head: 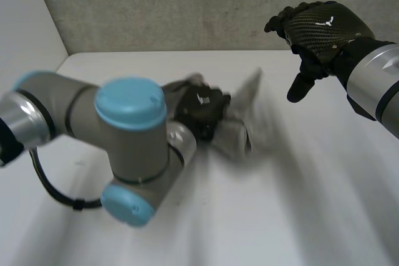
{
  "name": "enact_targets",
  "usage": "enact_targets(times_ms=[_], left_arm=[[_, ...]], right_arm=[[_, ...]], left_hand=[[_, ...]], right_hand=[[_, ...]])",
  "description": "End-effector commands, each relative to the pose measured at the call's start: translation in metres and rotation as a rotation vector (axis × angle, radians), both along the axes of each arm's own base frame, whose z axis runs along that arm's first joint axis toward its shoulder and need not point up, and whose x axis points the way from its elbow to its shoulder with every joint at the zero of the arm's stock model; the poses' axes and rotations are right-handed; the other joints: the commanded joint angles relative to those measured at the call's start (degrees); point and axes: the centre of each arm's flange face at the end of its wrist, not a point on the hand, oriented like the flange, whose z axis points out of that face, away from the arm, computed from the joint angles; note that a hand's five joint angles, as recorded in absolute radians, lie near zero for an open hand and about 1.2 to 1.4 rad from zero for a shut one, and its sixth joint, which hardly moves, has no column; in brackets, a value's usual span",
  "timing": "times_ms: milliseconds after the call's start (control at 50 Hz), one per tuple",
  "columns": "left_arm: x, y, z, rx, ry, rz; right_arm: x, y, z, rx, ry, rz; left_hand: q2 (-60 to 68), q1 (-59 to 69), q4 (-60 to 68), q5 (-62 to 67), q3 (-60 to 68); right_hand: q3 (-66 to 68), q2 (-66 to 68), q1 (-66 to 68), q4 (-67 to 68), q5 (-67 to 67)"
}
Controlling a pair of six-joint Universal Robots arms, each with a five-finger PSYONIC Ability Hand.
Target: Fold the towel.
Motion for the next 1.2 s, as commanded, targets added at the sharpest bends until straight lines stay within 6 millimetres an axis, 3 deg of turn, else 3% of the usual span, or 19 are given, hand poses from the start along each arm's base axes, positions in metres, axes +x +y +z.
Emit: enact_targets(times_ms=[20, 120, 160, 180, 200, 220, 240, 260, 440, 580, 660, 800, 860, 960, 1100, 1200], left_arm=[[0.023, 0.035, -0.021, 0.083, -0.102, -0.027], [0.048, 0.044, -0.003, 0.074, -0.094, 0.001], [0.070, 0.029, -0.001, 0.075, -0.112, 0.067], [0.071, 0.029, -0.001, 0.075, -0.112, 0.067], [0.080, 0.022, -0.001, 0.069, -0.127, 0.093], [0.090, 0.015, -0.002, 0.065, -0.148, 0.119], [0.090, 0.015, -0.002, 0.065, -0.148, 0.119], [0.095, 0.012, -0.004, 0.059, -0.178, 0.126], [0.102, 0.011, -0.010, 0.039, -0.238, 0.123], [0.109, -0.003, 0.011, -0.017, -0.193, 0.173], [0.106, -0.027, 0.027, -0.096, -0.136, 0.206], [0.100, -0.068, 0.010, -0.071, -0.102, 0.244], [0.098, -0.075, 0.005, -0.053, -0.081, 0.240], [0.097, -0.101, 0.004, 0.005, 0.038, 0.216], [0.088, -0.116, 0.004, 0.033, 0.123, 0.164], [0.076, -0.136, -0.017, 0.093, 0.171, 0.143]], right_arm=[[-0.006, -0.008, 0.001, -0.004, -0.002, -0.025], [-0.008, -0.013, -0.002, 0.003, -0.002, -0.035], [-0.008, -0.013, -0.003, 0.007, 0.000, -0.034], [-0.006, -0.014, -0.006, 0.016, 0.002, -0.031], [-0.006, -0.014, -0.006, 0.017, 0.002, -0.031], [-0.004, -0.016, -0.010, 0.029, 0.007, -0.026], [-0.002, -0.018, -0.014, 0.041, 0.012, -0.022], [-0.002, -0.018, -0.014, 0.041, 0.012, -0.021], [0.007, -0.032, -0.053, 0.157, 0.062, -0.022], [0.011, -0.038, -0.075, 0.217, 0.083, -0.022], [0.014, -0.041, -0.087, 0.256, 0.072, -0.026], [0.022, -0.046, -0.106, 0.404, -0.086, -0.049], [0.023, -0.048, -0.110, 0.442, -0.130, -0.060], [0.036, -0.073, -0.128, 0.482, -0.291, -0.064], [0.046, -0.096, -0.147, 0.468, -0.314, -0.059], [0.047, -0.095, -0.157, 0.487, -0.297, -0.064]], left_hand=[[10.55, 13.94, 10.26, 11.76, 10.39], [10.55, 13.94, 10.26, 11.76, 10.39], [10.55, 13.94, 10.26, 11.76, 10.39], [10.55, 13.94, 10.26, 11.76, 10.39], [-3.25, 0.14, -3.54, -2.04, -3.41], [-28.03, -24.64, -28.32, -26.82, -28.19], [-28.28, -24.89, -28.57, -27.07, -28.44], [-44.27, -40.88, -44.56, -43.06, -44.43], [-49.31, -45.92, -49.60, -48.10, -49.47], [-52.00, -48.61, -52.29, -50.79, -52.16], [-51.16, -47.77, -51.45, -49.95, -51.32], [-50.32, -46.93, -50.61, -49.11, -50.48], [-50.32, -46.93, -50.61, -49.11, -50.48], [-49.32, -45.93, -49.61, -48.11, -49.48], [-43.42, -40.03, -43.71, -42.21, -43.58], [-37.05, -33.66, -37.34, -35.84, -37.21]], right_hand=[[-2.42, -3.62, -1.22, -3.51, -2.98], [-2.42, -3.62, -1.22, -3.51, -2.98], [-2.42, -3.62, -1.22, -3.51, -2.98], [-2.42, -3.62, -1.22, -3.51, -2.98], [-2.42, -3.62, -1.22, -3.51, -2.98], [-2.42, -3.62, -1.22, -3.51, -2.98], [-2.42, -3.62, -1.22, -3.51, -2.98], [-2.42, -3.62, -1.22, -3.51, -2.98], [-2.42, -3.62, -1.22, -3.51, -2.98], [-2.42, -3.62, -1.22, -3.51, -2.98], [-2.42, -3.62, -1.22, -3.51, -2.98], [-2.42, -3.62, -1.22, -3.51, -2.98], [-2.42, -3.62, -1.22, -3.51, -2.98], [-2.42, -3.62, -1.22, -3.51, -2.98], [-2.42, -3.62, -1.22, -3.51, -2.98], [-2.42, -3.62, -1.22, -3.51, -2.98]])
